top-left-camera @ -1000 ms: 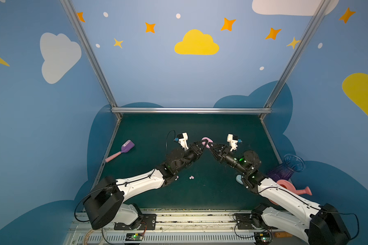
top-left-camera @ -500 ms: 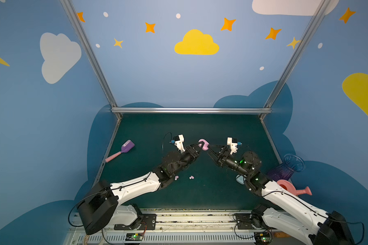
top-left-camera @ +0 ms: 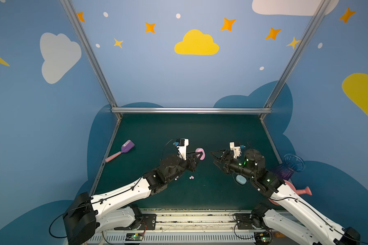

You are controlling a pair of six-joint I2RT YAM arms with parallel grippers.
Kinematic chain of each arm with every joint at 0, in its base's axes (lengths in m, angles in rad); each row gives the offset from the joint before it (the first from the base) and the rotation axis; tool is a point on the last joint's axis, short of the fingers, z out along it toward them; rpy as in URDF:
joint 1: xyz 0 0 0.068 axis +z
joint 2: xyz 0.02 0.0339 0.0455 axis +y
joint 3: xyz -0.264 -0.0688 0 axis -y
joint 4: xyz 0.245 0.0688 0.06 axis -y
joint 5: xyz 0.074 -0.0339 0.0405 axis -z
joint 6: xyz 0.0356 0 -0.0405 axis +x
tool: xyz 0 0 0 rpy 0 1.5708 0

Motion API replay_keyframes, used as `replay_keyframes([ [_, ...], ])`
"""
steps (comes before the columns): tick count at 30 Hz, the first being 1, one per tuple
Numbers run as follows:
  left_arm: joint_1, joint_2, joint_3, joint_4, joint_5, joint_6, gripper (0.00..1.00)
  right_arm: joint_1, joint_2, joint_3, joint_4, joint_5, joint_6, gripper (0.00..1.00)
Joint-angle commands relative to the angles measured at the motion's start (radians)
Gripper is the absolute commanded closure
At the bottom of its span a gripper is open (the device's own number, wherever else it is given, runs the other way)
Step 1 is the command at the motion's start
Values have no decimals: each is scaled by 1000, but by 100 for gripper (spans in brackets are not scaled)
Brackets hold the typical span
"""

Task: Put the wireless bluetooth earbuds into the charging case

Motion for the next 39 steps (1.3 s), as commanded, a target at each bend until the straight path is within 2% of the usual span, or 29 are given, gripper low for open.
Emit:
replay_keyframes([
  [1,-37,13,19,-22,-92,205,97,0,15,23,21,-16,10,15],
  [5,-86,36,-6,74,-174,261,97,3,58,30,65,-38,66,15],
  [11,-120,97,-48,238,-224,311,97,11,115,6,237,-65,183,15],
  [18,-156,159,-54,375,-259,379,97,33,141,9,205,-58,259,15],
  [27,-159,155,-53,433,-272,388,97,44,108,-22,147,12,254,15],
  [36,-174,186,-45,469,-263,369,97,48,144,-25,274,8,281,16],
  [39,-176,197,-44,480,-267,366,97,52,138,-26,278,19,292,21],
])
